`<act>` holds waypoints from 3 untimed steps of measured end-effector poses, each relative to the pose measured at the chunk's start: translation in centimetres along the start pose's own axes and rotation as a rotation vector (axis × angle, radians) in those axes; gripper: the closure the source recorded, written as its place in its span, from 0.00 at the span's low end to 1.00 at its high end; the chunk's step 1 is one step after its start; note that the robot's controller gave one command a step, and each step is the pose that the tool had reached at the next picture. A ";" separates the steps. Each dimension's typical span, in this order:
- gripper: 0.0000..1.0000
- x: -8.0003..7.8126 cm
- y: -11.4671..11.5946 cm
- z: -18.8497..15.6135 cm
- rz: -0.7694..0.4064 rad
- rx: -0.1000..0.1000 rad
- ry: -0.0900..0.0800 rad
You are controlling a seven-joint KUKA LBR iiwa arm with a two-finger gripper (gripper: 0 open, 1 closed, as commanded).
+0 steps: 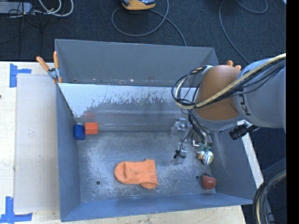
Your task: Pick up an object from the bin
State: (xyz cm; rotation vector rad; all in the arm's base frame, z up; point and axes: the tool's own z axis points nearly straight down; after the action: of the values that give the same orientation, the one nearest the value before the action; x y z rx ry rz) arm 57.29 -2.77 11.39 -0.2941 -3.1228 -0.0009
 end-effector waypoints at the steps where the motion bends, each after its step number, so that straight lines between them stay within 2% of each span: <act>1: 0.00 1.0 5.2 2.7 -0.050 0.000 0.002; 2: 0.00 1.5 7.3 3.4 -0.024 -0.001 0.000; 3: 0.00 2.9 7.8 -0.9 -0.078 0.001 0.011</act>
Offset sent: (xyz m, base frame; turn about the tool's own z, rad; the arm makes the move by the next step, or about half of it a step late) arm -0.0541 0.0580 -0.0439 0.0320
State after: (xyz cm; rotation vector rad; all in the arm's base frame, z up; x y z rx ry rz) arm 55.94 5.39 12.29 -0.1710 -3.1207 -0.0006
